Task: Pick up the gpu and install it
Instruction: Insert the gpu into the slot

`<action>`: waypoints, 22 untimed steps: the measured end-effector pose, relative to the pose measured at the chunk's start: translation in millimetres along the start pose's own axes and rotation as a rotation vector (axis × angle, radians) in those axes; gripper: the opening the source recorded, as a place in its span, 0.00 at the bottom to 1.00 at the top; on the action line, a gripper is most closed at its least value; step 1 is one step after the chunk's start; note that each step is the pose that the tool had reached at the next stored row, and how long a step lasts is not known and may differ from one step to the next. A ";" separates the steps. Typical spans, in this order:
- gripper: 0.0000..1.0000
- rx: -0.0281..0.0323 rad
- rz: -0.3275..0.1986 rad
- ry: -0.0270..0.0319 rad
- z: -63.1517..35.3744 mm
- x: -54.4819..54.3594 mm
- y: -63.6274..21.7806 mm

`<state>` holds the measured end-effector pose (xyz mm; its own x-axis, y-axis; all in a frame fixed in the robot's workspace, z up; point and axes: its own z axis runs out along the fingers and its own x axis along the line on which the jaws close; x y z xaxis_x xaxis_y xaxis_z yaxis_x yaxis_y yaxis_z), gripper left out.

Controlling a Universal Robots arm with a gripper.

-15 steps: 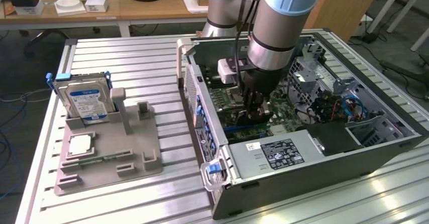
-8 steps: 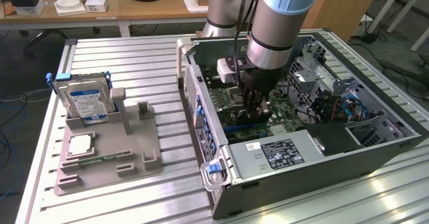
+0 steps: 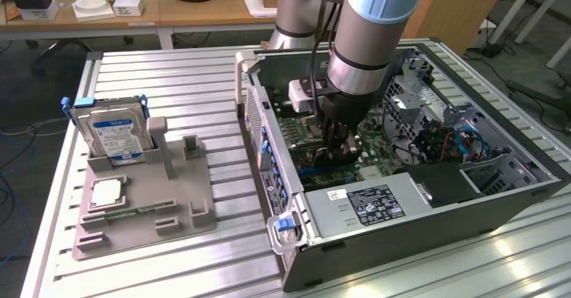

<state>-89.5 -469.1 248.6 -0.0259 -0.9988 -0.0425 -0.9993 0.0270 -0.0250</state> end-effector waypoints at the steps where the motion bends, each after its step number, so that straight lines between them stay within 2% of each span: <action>1: 0.26 -0.0001 0.000 0.0002 0.2 0.0 0.2; 22: 0.26 -0.0006 0.000 0.0000 3.6 0.2 2.3</action>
<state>-91.8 -469.0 245.0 -0.0259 -0.9988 -0.0425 -0.9993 0.0269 -0.0245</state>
